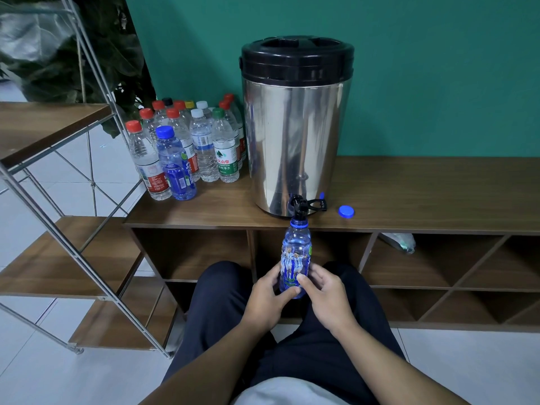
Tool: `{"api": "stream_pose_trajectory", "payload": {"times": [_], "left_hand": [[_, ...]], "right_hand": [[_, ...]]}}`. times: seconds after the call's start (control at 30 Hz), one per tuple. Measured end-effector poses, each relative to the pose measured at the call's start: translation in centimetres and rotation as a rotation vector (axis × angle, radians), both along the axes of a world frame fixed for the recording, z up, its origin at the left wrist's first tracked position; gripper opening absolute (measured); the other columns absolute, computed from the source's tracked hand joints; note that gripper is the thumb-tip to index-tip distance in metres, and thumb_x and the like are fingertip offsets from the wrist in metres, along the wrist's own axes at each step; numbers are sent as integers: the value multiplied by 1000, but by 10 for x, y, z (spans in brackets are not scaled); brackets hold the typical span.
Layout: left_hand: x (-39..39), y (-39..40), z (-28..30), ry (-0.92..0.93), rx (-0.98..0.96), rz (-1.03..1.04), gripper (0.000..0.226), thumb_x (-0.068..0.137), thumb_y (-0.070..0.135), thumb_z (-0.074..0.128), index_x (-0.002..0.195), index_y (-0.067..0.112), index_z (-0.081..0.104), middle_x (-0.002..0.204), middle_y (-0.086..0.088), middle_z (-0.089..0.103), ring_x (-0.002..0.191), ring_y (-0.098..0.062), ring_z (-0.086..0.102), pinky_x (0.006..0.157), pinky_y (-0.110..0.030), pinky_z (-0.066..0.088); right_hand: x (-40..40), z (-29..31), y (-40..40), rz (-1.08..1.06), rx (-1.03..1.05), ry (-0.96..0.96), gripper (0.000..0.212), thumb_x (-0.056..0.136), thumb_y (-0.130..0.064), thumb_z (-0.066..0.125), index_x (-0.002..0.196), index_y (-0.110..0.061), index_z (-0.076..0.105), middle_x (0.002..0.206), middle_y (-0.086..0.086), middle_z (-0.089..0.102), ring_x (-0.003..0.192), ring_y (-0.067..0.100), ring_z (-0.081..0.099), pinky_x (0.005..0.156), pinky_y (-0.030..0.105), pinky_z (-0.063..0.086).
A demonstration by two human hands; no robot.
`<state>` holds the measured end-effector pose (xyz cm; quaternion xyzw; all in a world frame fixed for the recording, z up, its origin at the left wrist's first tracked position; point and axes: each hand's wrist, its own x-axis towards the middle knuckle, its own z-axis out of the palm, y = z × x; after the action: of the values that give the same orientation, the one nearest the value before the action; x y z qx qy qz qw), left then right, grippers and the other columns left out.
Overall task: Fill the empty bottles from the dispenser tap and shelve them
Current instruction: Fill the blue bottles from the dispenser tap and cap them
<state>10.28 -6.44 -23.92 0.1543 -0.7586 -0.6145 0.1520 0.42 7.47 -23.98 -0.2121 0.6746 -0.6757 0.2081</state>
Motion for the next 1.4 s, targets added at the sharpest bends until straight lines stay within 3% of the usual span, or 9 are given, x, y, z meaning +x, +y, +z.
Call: {"api": "stream_pose_trajectory", "payload": {"times": [0.2, 0.57, 0.73, 1.07, 1.4], "left_hand": [[0, 0, 1, -2, -14, 4, 52, 102, 8, 80, 145, 34, 68, 135, 14, 78, 130, -8, 72, 117, -45, 56], [0, 0, 1, 2, -16, 6, 52, 102, 7, 80, 146, 32, 68, 136, 12, 78, 129, -10, 72, 116, -46, 57], [0, 0, 0, 3, -23, 8, 52, 102, 8, 80, 147, 31, 67, 137, 12, 78, 131, -10, 72, 117, -47, 56], [0, -1, -1, 3, 5, 13, 50, 101, 8, 81, 145, 30, 69, 135, 9, 79, 129, -13, 73, 116, -49, 57], [-1, 0, -1, 17, 51, 8, 53, 96, 11, 88, 143, 30, 71, 133, 6, 80, 126, -18, 75, 114, -50, 59]], "right_hand": [[2, 5, 0, 0, -10, 0, 34, 108, -3, 67, 130, -27, 74, 125, -5, 81, 121, 15, 76, 102, 38, 63], [1, 1, -1, -5, -25, -10, 35, 107, 0, 66, 131, -23, 75, 125, -2, 82, 121, 18, 77, 101, 40, 63], [2, 2, 0, -2, -30, -4, 36, 107, -1, 66, 133, -24, 74, 125, -5, 82, 122, 15, 76, 99, 33, 63], [2, 1, 0, 0, -21, -7, 34, 108, -1, 65, 133, -21, 74, 124, -2, 82, 120, 19, 77, 101, 41, 63], [1, 0, -1, -4, -18, 0, 33, 108, -2, 66, 133, -21, 75, 124, -1, 82, 120, 19, 77, 101, 40, 63]]}}
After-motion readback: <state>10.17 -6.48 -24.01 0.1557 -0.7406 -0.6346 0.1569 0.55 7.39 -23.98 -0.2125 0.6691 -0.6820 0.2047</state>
